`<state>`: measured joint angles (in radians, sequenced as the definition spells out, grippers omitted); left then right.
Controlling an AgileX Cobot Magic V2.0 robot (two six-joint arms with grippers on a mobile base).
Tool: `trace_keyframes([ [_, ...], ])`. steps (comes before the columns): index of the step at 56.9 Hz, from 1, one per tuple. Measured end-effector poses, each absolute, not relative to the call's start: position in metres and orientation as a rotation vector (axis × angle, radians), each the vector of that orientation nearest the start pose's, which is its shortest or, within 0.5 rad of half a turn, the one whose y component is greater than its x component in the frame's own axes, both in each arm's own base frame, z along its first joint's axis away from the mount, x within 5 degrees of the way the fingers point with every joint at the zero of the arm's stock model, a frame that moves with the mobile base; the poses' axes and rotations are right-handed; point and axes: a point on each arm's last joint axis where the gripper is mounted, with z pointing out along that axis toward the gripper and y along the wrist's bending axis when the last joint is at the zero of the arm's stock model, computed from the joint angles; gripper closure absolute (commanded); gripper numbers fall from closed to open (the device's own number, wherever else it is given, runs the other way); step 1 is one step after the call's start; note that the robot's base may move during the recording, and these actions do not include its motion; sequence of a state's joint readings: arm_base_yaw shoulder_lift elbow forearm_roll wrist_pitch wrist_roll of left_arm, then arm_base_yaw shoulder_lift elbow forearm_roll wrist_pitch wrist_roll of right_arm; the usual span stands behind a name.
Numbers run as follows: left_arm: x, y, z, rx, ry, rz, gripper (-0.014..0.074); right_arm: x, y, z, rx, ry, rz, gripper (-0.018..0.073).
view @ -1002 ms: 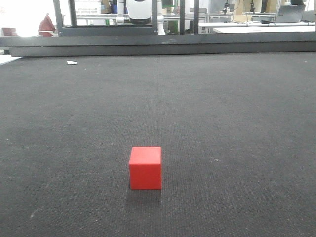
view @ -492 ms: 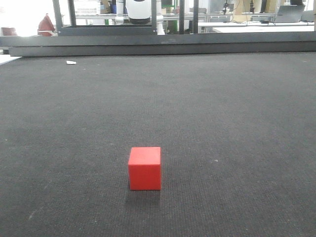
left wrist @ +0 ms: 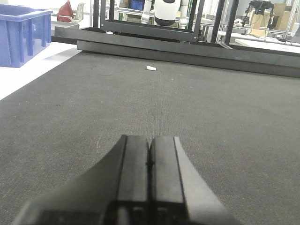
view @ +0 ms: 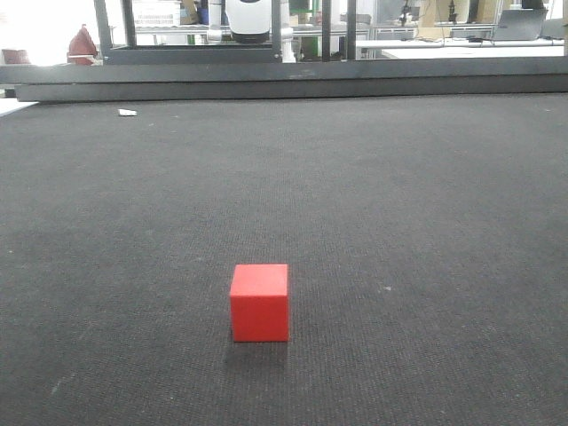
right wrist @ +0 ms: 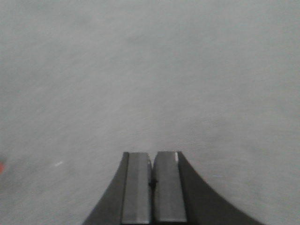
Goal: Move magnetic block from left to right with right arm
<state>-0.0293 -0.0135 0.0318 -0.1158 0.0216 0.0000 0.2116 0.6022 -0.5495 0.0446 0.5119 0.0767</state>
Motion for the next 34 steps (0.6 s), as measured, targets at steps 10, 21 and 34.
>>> trace_keyframes([
  [10, 0.057, -0.002, 0.201, -0.064, 1.523, -0.118, 0.0722, 0.140, 0.048, 0.299, -0.185, 2.150, 0.280, 0.0375],
  [21, 0.057, -0.002, 0.201, -0.064, 1.523, -0.118, 0.0722, 0.163, 0.075, 0.289, -0.220, 2.265, 0.345, -0.0069],
  [34, 0.057, -0.002, 0.201, -0.064, 1.523, -0.118, 0.0722, 0.181, 0.114, 0.284, -0.154, 2.485, 0.418, -0.0050],
])
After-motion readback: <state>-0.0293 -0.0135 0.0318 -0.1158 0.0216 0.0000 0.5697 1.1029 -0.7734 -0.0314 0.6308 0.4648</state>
